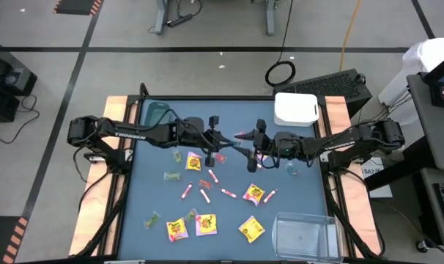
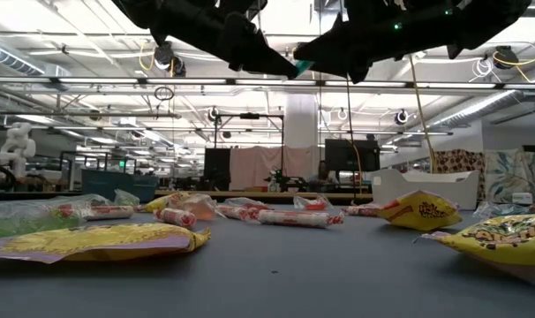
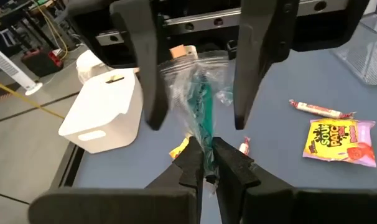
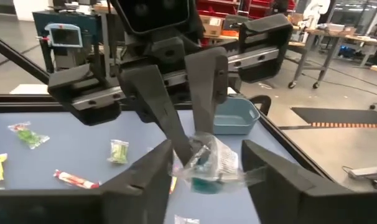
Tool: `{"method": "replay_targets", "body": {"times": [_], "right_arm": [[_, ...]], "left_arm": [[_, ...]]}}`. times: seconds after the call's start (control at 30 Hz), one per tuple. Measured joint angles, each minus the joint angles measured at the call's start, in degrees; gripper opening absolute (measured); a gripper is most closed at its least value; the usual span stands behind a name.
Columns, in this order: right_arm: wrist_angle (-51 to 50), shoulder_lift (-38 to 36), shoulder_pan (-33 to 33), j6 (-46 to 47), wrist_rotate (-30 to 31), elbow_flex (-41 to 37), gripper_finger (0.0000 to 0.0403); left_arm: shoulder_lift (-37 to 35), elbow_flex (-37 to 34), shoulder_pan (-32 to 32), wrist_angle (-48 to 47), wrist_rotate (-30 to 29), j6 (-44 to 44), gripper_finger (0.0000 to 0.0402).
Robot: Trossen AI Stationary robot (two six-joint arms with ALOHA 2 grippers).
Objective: Sort candy
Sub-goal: Put the blue gummy into the white bin
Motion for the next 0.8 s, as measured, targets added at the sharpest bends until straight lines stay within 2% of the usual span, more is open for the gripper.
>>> {"method": "replay_targets", "body": {"times": [0.23,0.33,0.5,0.67,0.8], "right_arm": [[-0.7,0.0,0.1,0.0,0.0,0.0,0.0076],[-1.2,0.0,0.1,0.3,-0.1,0.0,0.0050],[-3.1,-0.3,0.1,2.3,-0.2,0.0,0.0036],[-5.1,-1.2,1.2,4.5,-0.2,0.0,0.0045],[-8.0,-3.1,3.6,6.5,-1.0,0.0,0.0049]], "left_arm": [[0.0,0.0,0.0,0.0,-0.1,-1.8,0.0030],[0.0,0.0,0.1,-0.1,-0.1,-5.1,0.0050],[0.0,0.0,0.2,-1.2,-0.2,-9.3,0.0131],[-0.2,0.0,-0.8,-4.9,-0.4,-13.6,0.0227],[-1.0,0.0,-2.2,-9.4,-0.4,-18.1,0.0278]]}}
